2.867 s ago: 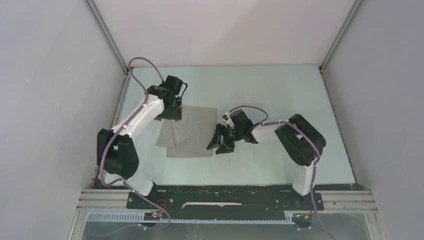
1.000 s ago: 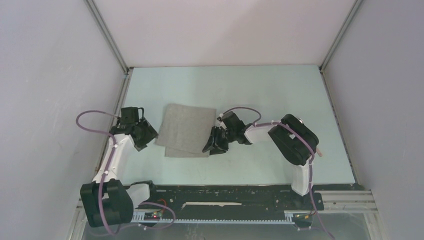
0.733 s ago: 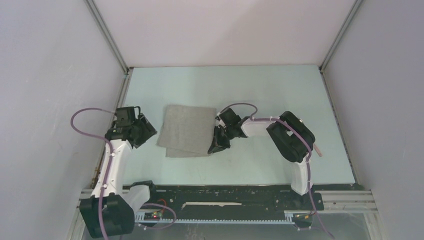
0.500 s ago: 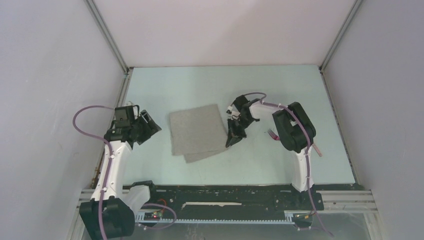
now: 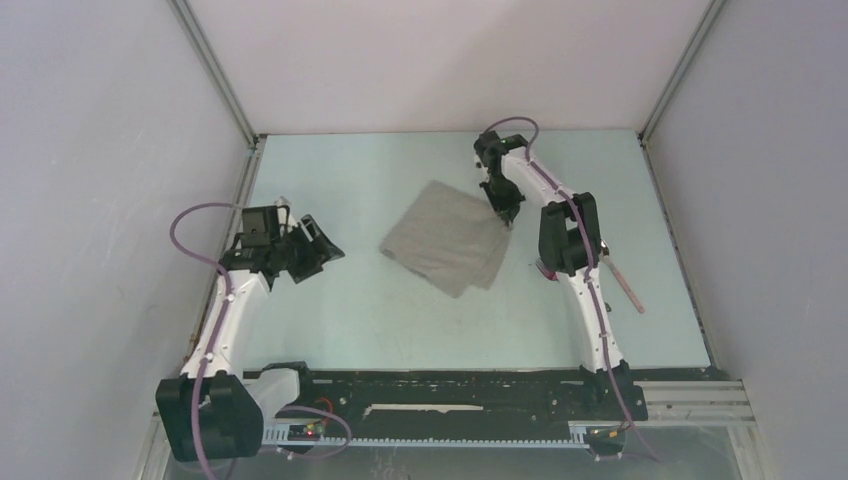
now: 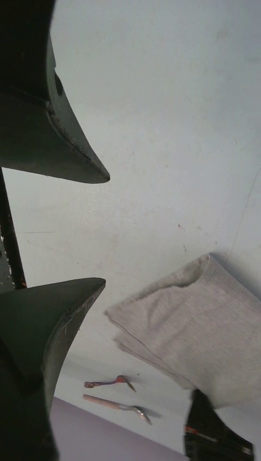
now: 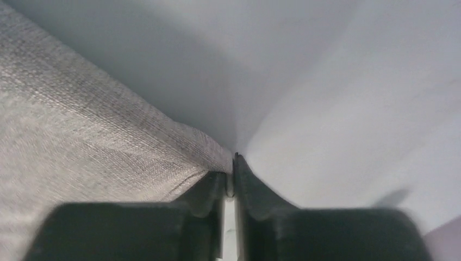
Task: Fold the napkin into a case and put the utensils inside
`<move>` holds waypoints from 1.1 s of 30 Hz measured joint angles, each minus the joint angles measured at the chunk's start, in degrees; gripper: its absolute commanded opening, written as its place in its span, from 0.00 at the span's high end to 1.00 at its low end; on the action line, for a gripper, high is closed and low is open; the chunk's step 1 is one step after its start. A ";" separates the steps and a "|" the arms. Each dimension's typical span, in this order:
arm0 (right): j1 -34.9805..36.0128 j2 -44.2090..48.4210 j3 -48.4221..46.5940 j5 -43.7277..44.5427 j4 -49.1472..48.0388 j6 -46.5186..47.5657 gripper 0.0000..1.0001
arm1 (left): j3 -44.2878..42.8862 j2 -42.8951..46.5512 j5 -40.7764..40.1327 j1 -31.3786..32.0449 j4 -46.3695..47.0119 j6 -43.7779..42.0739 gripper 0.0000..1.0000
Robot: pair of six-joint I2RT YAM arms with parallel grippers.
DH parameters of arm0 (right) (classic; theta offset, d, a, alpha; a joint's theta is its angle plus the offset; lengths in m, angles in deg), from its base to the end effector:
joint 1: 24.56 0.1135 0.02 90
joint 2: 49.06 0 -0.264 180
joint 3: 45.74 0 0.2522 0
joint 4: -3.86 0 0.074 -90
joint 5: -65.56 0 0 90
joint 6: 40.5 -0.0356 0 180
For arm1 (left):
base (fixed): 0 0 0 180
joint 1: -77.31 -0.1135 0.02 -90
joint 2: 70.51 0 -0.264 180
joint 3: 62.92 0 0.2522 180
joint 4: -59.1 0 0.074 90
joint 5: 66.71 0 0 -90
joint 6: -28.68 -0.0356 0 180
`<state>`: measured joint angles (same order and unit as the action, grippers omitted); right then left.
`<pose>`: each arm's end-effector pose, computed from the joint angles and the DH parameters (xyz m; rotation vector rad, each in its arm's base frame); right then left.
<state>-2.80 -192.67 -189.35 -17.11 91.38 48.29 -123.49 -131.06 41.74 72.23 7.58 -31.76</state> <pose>0.4563 0.1772 0.1609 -0.5432 3.0201 -0.1794 0.2097 0.0073 0.2591 -0.6067 2.4202 -0.5798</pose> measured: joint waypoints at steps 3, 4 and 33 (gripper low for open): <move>-1.01 -0.35 -1.14 7.72 -7.48 5.62 0.22 | 0.20 -1.92 1.44 2.67 2.60 1.03 0.26; -1.18 -0.35 -1.25 11.34 -10.01 8.61 0.15 | 0.20 -3.23 1.95 3.65 3.63 1.51 0.25; -9.33 33.51 60.15 -32.85 -49.83 -27.93 0.44 | -41.33 -61.57 6.78 19.96 8.28 2.86 0.37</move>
<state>-12.13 -159.17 -129.20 -49.96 41.54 20.36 -164.82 -192.64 48.52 92.19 15.86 -28.90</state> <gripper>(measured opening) 0.654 0.693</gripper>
